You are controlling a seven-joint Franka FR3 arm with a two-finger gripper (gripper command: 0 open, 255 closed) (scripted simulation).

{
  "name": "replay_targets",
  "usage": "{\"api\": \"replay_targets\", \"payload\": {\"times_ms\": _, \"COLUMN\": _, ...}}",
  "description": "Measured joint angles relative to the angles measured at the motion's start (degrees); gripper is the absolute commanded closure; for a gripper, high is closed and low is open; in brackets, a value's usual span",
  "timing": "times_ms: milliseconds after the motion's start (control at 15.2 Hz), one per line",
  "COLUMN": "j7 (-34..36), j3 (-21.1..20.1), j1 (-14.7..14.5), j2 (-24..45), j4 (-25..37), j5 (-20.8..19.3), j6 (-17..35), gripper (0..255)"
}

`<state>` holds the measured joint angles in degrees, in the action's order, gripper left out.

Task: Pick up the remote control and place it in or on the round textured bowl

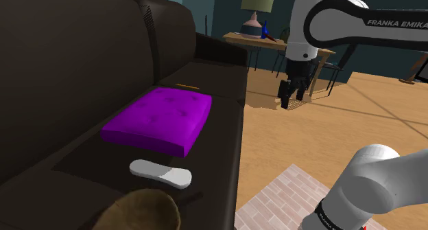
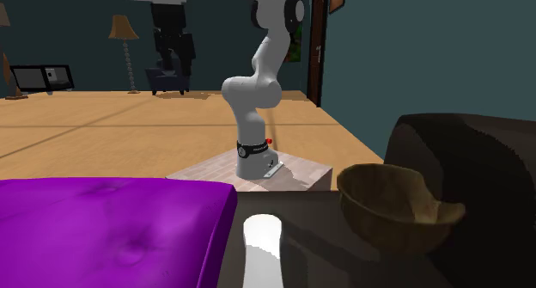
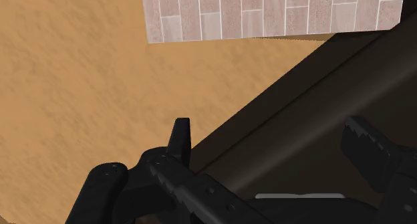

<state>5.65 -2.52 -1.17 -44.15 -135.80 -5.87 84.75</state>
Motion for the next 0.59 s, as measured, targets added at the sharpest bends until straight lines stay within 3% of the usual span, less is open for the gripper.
{"api": "replay_targets", "payload": {"times_ms": 594, "j7": 0.7, "j3": -4.1, "j1": -4.0, "j2": 8.4, "j4": -0.4, "j5": 3.6, "j6": 9.6, "gripper": 0}}
